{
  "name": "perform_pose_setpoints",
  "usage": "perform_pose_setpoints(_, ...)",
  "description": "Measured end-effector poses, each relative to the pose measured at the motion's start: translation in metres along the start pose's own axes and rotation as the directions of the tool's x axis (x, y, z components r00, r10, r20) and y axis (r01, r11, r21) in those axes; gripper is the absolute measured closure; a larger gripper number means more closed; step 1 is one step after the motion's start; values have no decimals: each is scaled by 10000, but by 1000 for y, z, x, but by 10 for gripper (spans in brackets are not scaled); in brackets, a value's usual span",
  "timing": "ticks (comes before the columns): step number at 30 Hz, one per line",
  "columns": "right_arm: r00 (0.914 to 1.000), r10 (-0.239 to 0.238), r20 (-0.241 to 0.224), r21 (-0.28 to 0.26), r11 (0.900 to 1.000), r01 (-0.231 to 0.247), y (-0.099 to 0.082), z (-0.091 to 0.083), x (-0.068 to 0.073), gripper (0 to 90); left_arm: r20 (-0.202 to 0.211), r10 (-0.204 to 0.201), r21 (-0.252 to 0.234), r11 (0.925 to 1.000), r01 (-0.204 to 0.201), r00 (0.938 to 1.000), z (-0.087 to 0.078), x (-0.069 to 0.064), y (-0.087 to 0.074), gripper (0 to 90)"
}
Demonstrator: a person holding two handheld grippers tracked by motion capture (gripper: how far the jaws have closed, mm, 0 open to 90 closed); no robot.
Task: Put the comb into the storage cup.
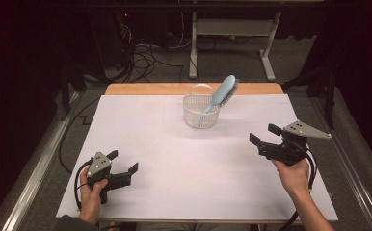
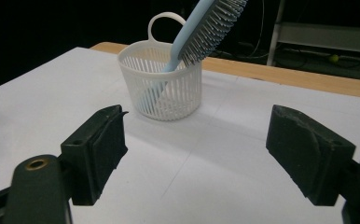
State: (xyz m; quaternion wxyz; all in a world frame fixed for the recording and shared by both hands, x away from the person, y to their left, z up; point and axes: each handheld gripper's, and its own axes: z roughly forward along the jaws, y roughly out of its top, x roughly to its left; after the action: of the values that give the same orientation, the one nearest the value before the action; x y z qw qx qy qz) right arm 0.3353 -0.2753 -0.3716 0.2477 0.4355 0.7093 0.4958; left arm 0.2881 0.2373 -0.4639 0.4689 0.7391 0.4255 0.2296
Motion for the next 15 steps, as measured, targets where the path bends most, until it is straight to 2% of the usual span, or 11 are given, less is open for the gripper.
perform_pose_setpoints(15, 9999, 9, -158, -193, 9998, -12, -5, -10, 4, 200, -45, -8, 0, 10000, 8, 10000, 0, 0, 0, 119)
